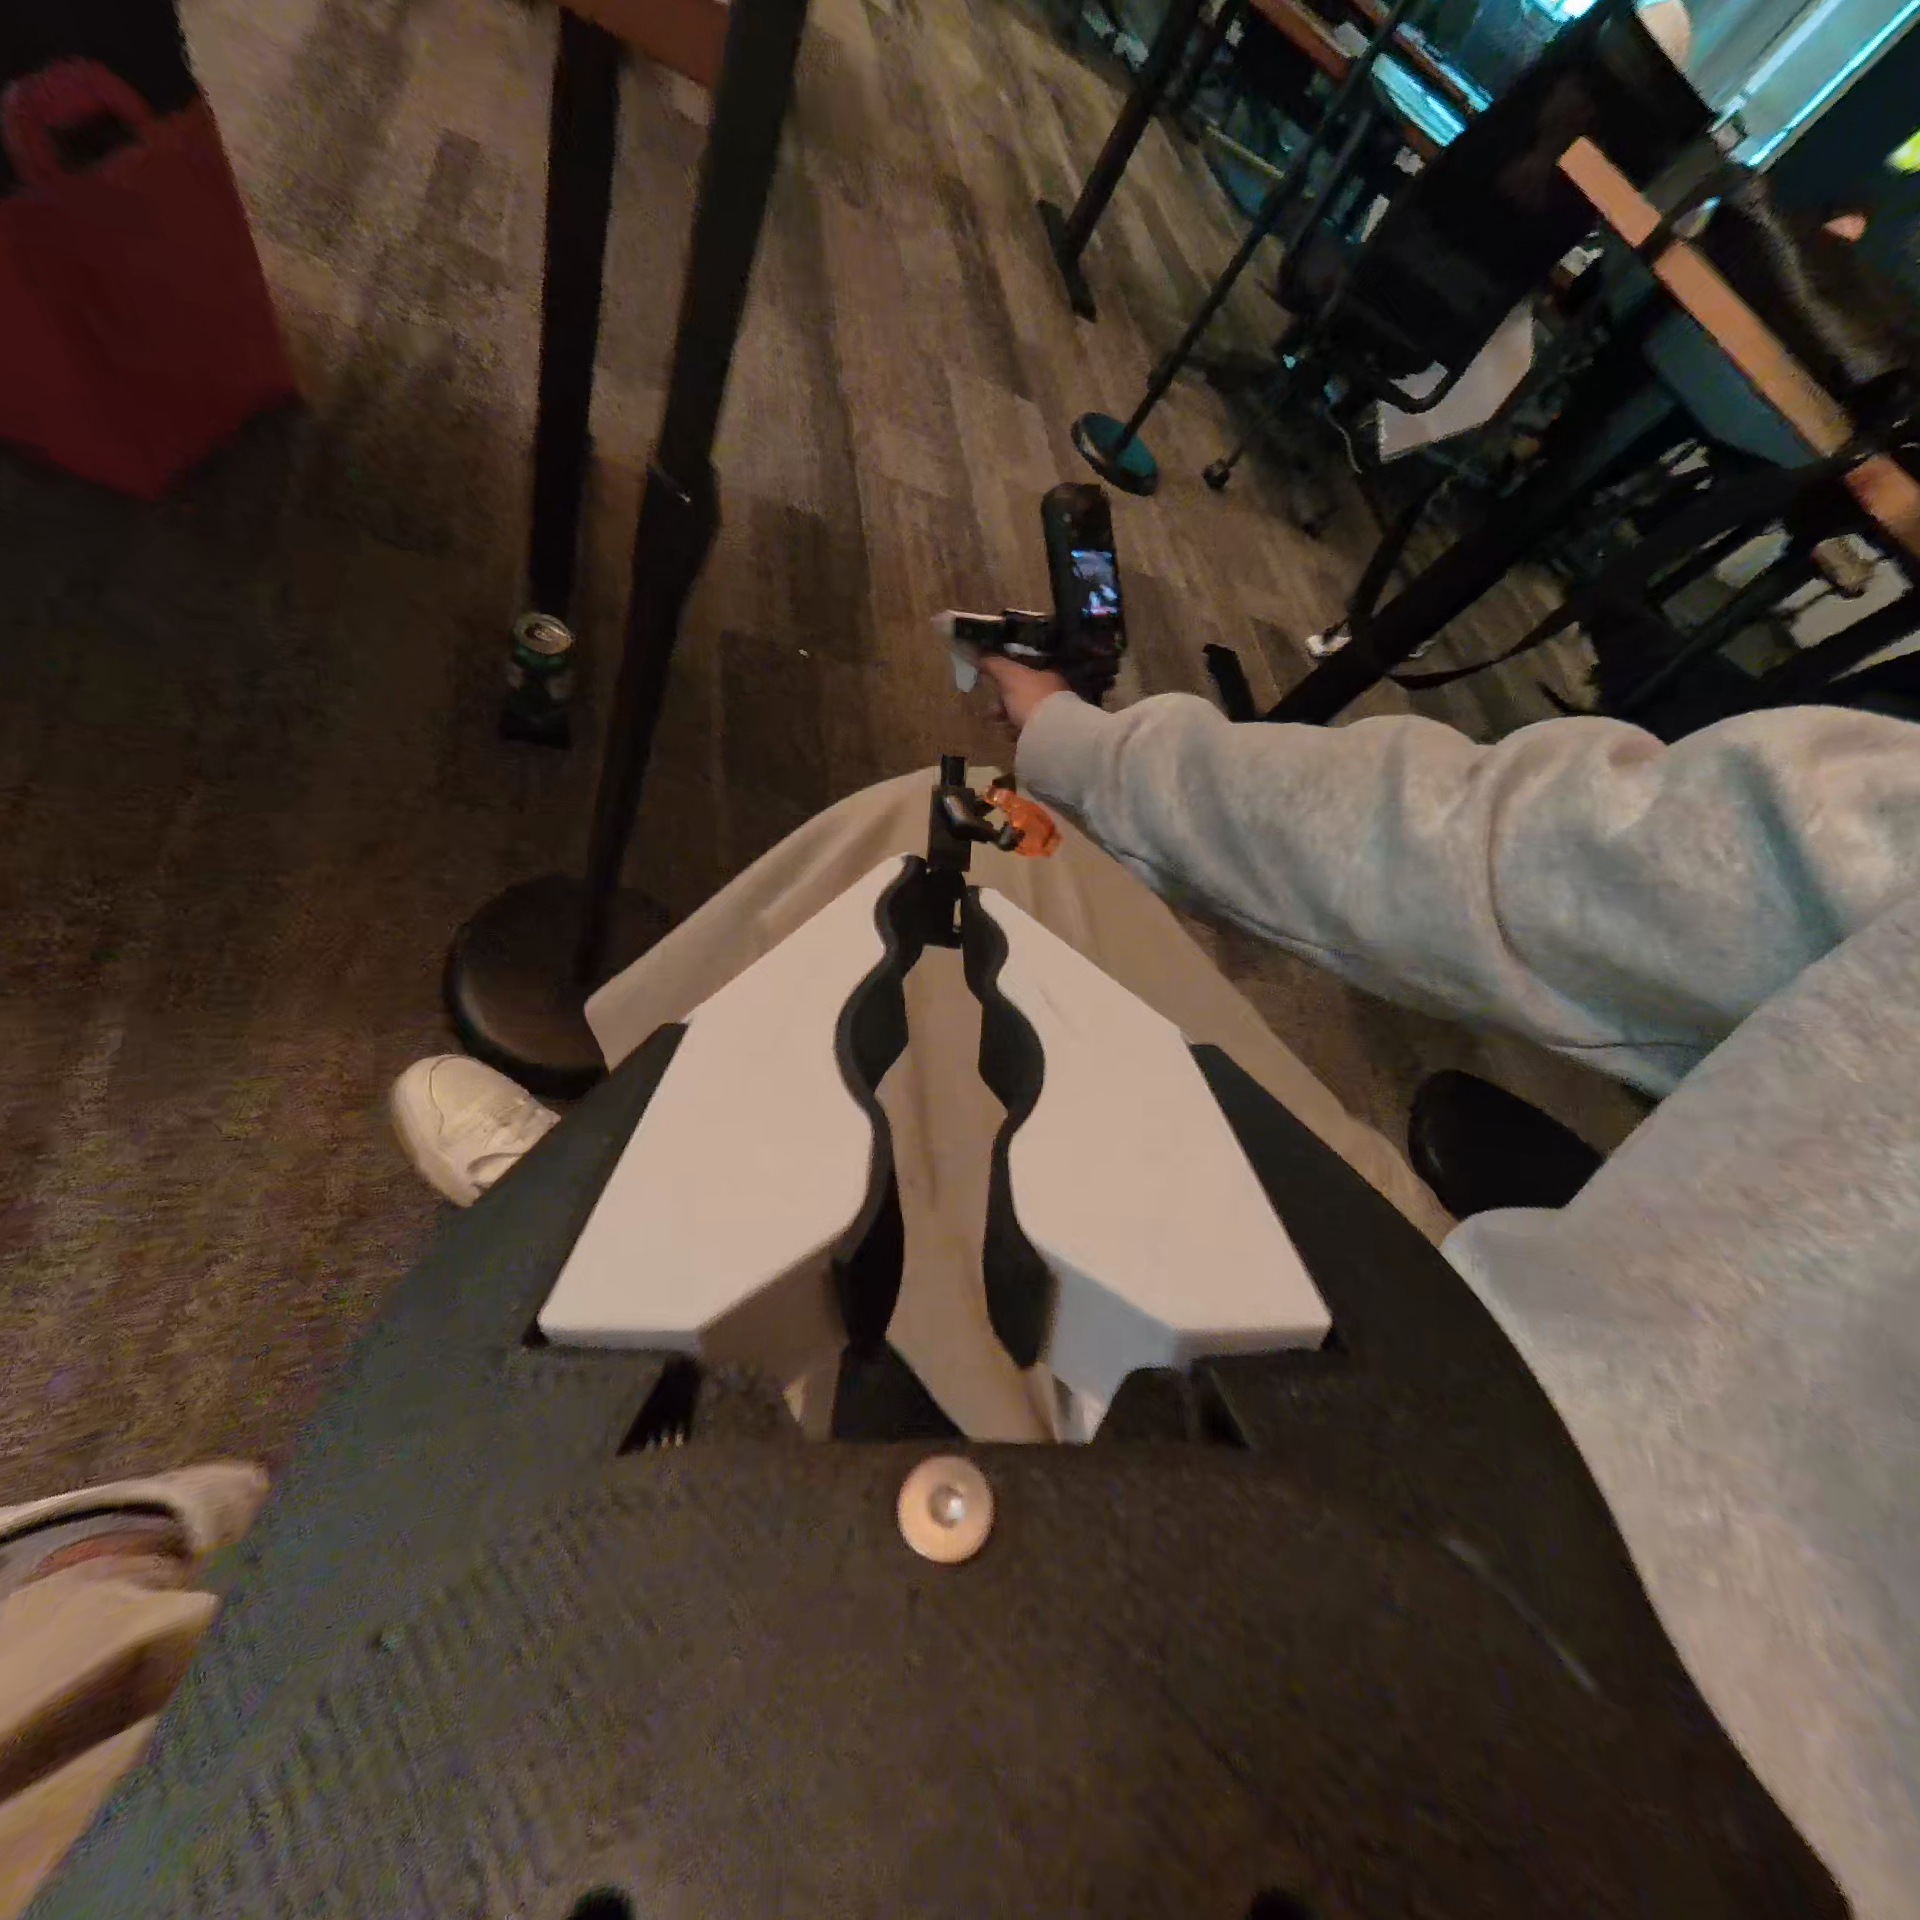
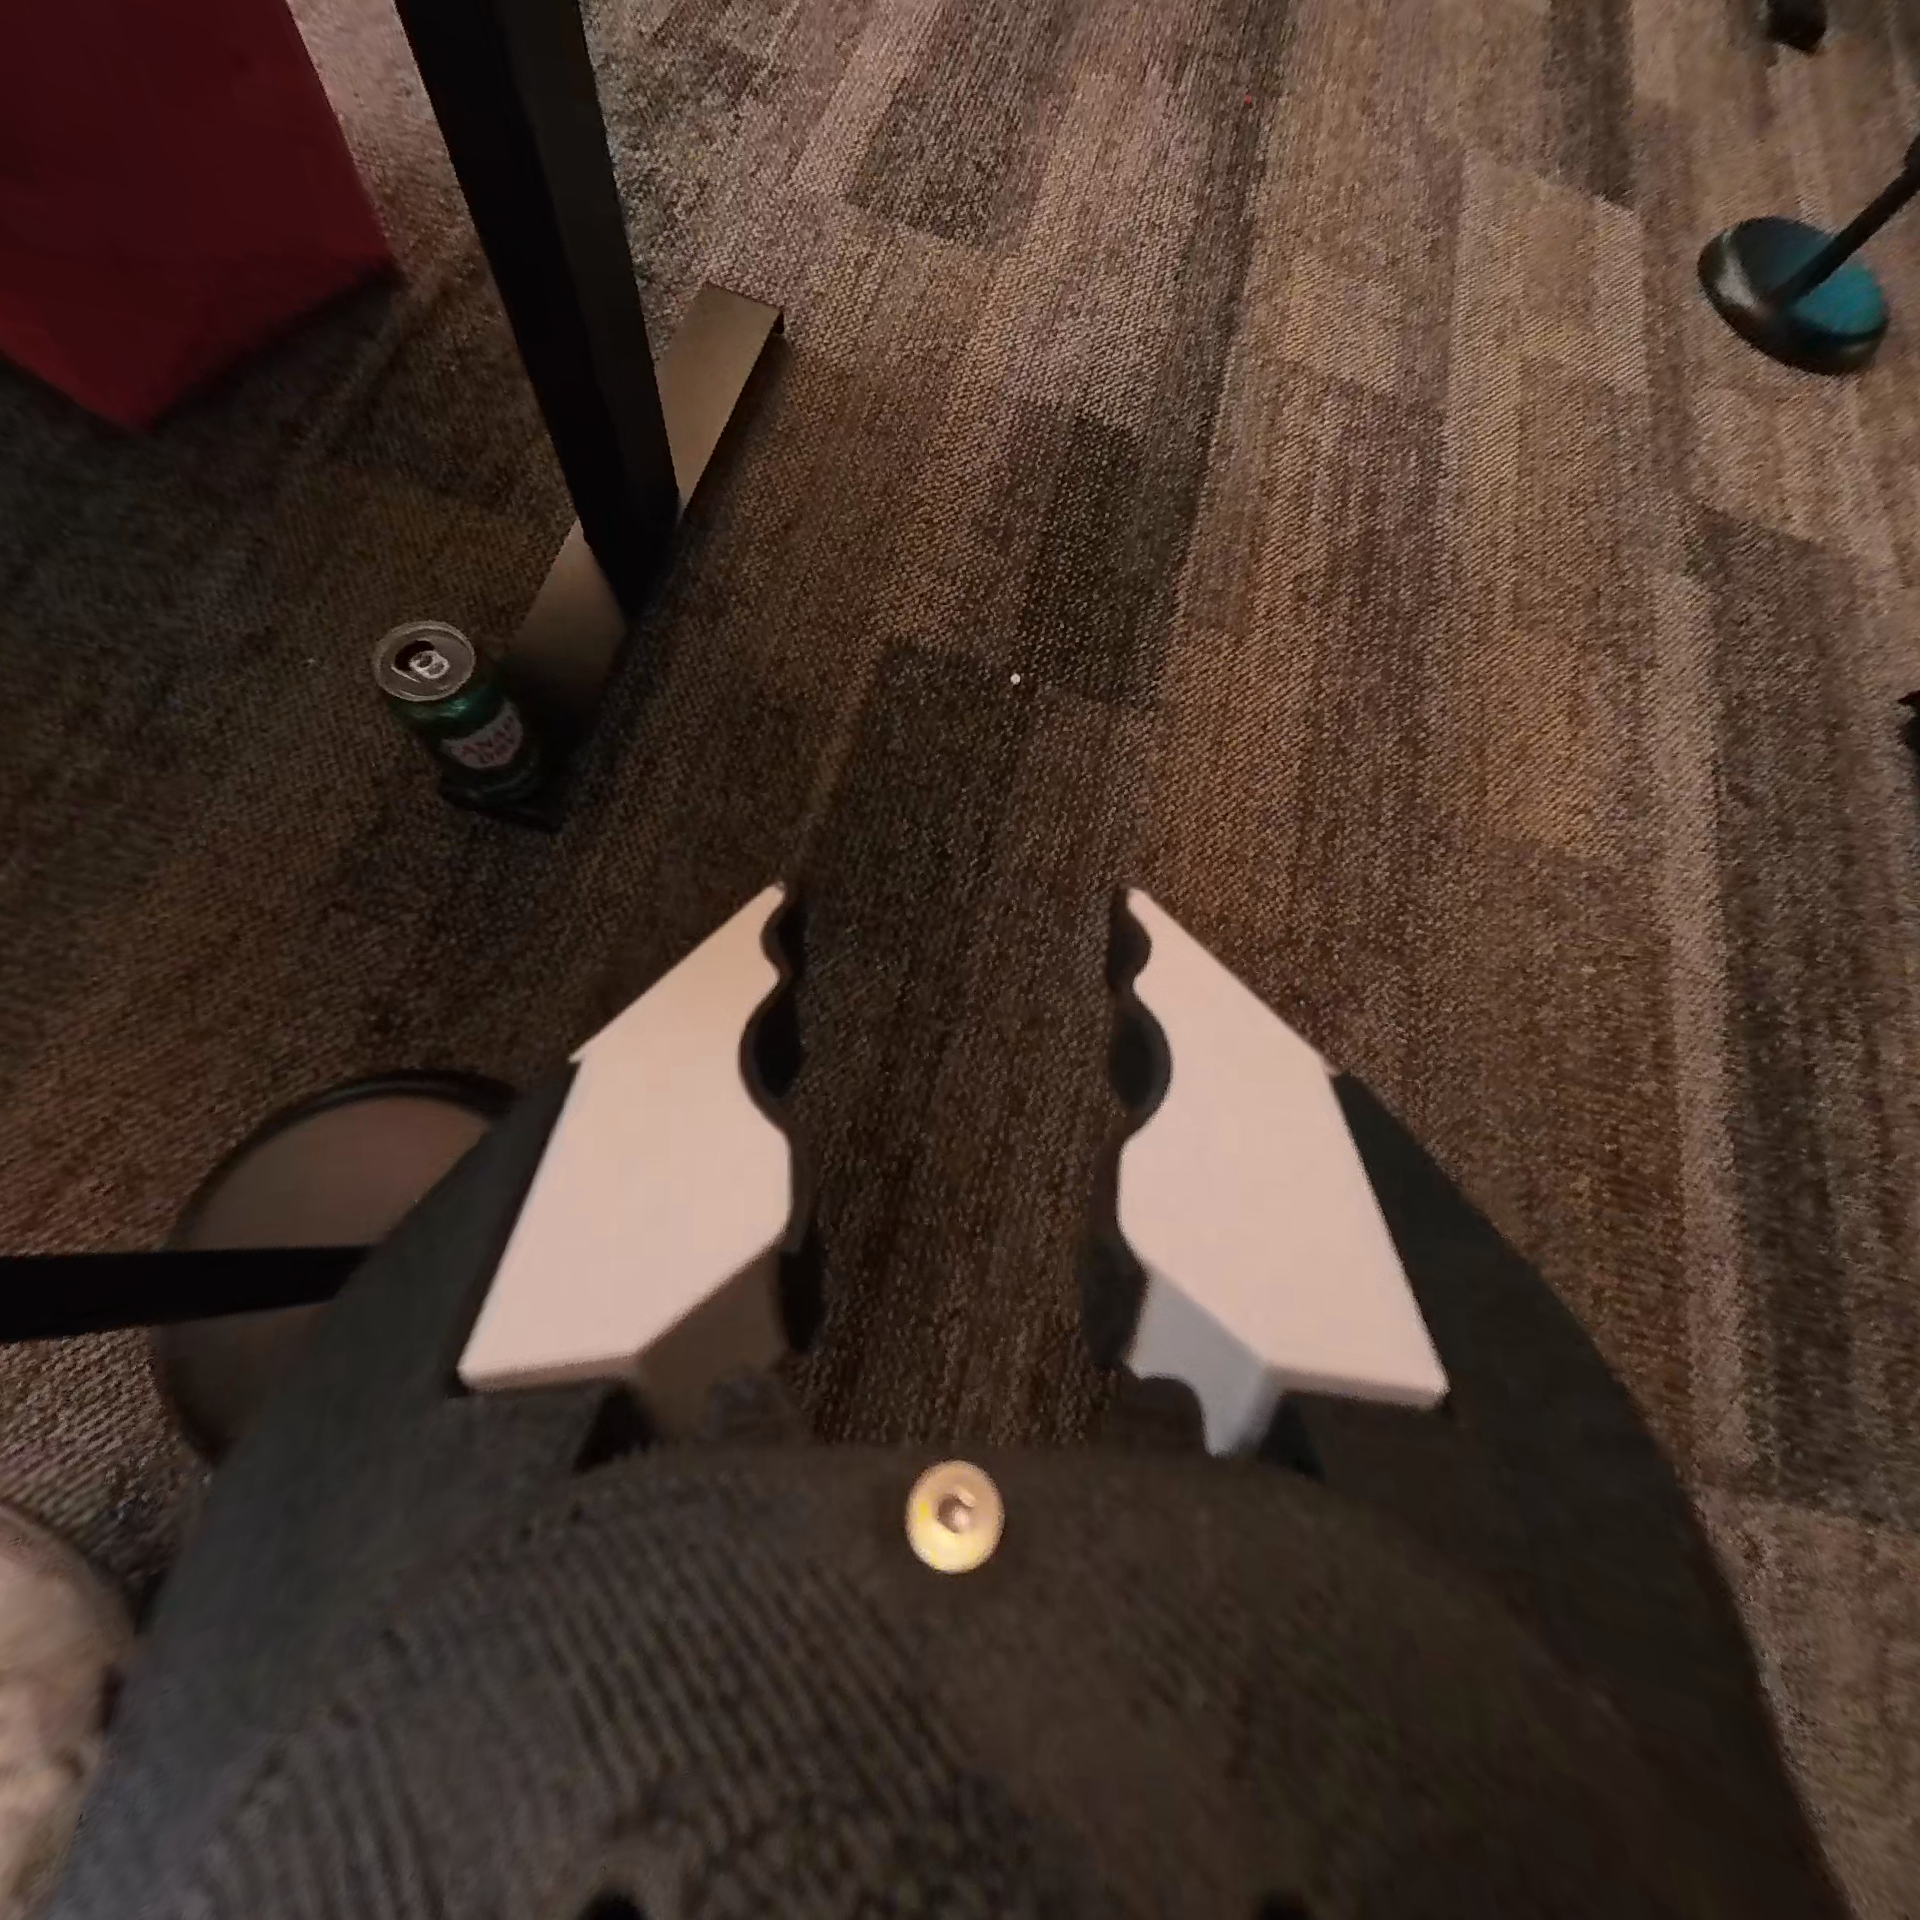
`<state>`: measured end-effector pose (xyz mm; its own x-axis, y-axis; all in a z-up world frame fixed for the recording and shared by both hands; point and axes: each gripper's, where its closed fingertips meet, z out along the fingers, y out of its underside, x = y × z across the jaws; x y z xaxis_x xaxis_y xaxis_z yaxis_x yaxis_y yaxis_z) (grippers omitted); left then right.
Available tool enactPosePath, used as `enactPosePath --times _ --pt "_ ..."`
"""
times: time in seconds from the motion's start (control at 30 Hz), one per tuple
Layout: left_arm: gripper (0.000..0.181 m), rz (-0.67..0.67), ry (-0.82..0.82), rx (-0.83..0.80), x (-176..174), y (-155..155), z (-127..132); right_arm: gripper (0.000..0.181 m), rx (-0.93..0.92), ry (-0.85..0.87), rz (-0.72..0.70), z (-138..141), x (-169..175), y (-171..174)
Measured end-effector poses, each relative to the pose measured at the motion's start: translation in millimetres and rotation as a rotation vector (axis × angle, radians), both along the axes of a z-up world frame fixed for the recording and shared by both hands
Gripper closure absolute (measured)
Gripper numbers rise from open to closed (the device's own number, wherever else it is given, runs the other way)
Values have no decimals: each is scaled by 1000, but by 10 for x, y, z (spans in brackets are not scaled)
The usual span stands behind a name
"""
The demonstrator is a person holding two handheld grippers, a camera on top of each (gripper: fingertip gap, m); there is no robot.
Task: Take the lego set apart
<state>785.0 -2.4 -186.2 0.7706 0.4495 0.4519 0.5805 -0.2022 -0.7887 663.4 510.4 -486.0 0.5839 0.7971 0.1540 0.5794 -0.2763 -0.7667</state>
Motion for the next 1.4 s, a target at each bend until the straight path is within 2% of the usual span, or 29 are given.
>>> enactPosePath --times 0.13,0.2,0.27,0.3,0.4,0.5,0.6,0.7,0.83,0.93,1.1,1.4 --pt "177 -108 -74 48 213 613 -230 123 11 17 43 93 72 93" --pt "177 -165 -96 65 352 1045 -375 124 29 19 15 97 161 298" --pt "177 -211 -132 106 507 1525 -506 114 32 20 1 28 240 591" --pt "176 -236 -158 124 585 1772 -588 115 22 22 -15 -33 273 777" --pt "176 -320 -234 122 711 2401 -941 111 -57 75 5 -377 232 1254" --pt "177 -286 -261 97 461 2736 -1371 112 -23 -4 127 -996 124 1649" --pt "176 -266 -254 -5 259 2849 -1872 122 48 -55 162 -1598 -88 2043" --pt "176 -291 -281 -137 147 2860 -2320 131 28 -59 200 -2149 -439 2217" --pt "176 -296 -346 -210 1 2922 -2682 141 6 -37 172 -2623 -813 2398" --pt "176 -298 -360 -248 -98 2965 -2834 147 -54 3 125 -2801 -1019 2481" --pt "176 -234 -386 -230 -412 3117 -2885 151 -60 6 102 -2989 -1312 2701" --pt "176 -132 -474 -253 -856 3342 -3235 154 -120 3 147 -3674 -1880 3049"
